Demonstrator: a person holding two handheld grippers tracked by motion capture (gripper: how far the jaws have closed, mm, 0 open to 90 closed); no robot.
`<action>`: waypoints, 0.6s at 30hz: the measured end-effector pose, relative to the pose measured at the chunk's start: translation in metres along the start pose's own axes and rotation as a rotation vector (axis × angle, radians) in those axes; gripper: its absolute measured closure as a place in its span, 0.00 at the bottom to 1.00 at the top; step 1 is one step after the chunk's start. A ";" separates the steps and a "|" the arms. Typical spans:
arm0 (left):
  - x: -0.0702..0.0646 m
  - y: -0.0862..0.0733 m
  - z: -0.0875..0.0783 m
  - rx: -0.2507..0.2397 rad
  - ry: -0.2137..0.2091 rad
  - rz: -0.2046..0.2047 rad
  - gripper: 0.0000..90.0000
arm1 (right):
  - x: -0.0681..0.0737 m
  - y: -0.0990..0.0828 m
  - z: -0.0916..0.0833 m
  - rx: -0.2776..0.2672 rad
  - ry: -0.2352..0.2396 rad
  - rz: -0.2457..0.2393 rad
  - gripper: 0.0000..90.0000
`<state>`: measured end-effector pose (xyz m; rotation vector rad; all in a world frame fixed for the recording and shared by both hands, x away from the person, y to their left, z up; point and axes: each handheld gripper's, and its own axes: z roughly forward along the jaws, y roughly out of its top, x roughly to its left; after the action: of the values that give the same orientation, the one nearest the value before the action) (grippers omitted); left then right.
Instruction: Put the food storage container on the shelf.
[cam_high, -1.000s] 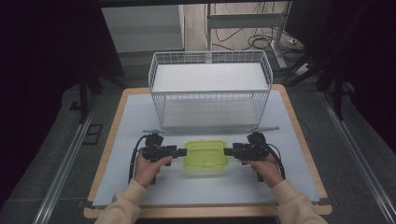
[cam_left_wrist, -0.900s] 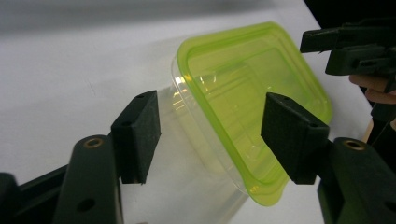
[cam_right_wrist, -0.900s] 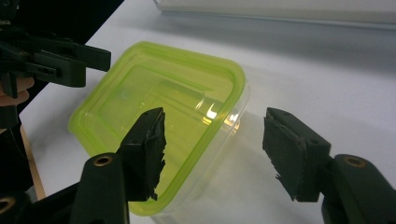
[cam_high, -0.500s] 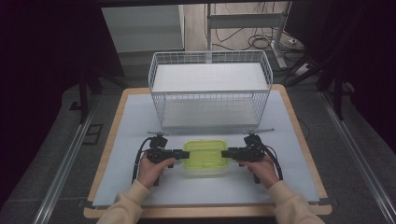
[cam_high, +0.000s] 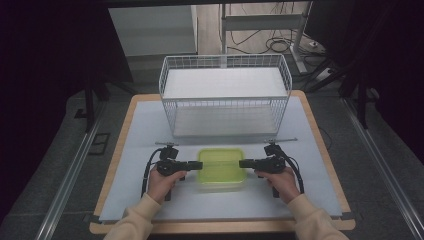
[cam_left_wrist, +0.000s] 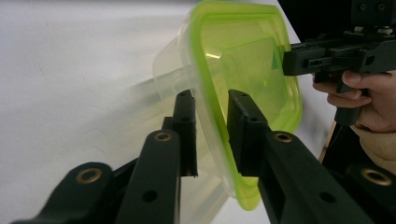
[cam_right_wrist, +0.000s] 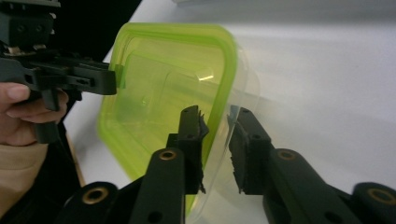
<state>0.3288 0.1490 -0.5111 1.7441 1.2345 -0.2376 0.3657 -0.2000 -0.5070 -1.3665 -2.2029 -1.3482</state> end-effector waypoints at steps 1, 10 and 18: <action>0.000 0.000 0.000 0.000 0.000 0.000 0.86 | 0.000 0.000 0.000 0.000 0.000 0.000 0.85; -0.008 -0.001 -0.008 -0.023 0.013 0.033 0.89 | 0.012 0.001 -0.011 -0.035 0.013 -0.029 0.90; -0.014 0.000 -0.014 -0.045 0.004 0.049 0.89 | 0.017 0.003 -0.017 -0.067 0.030 -0.043 0.90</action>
<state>0.3176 0.1511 -0.4953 1.7347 1.1901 -0.1766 0.3542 -0.2028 -0.4854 -1.3188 -2.1989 -1.4599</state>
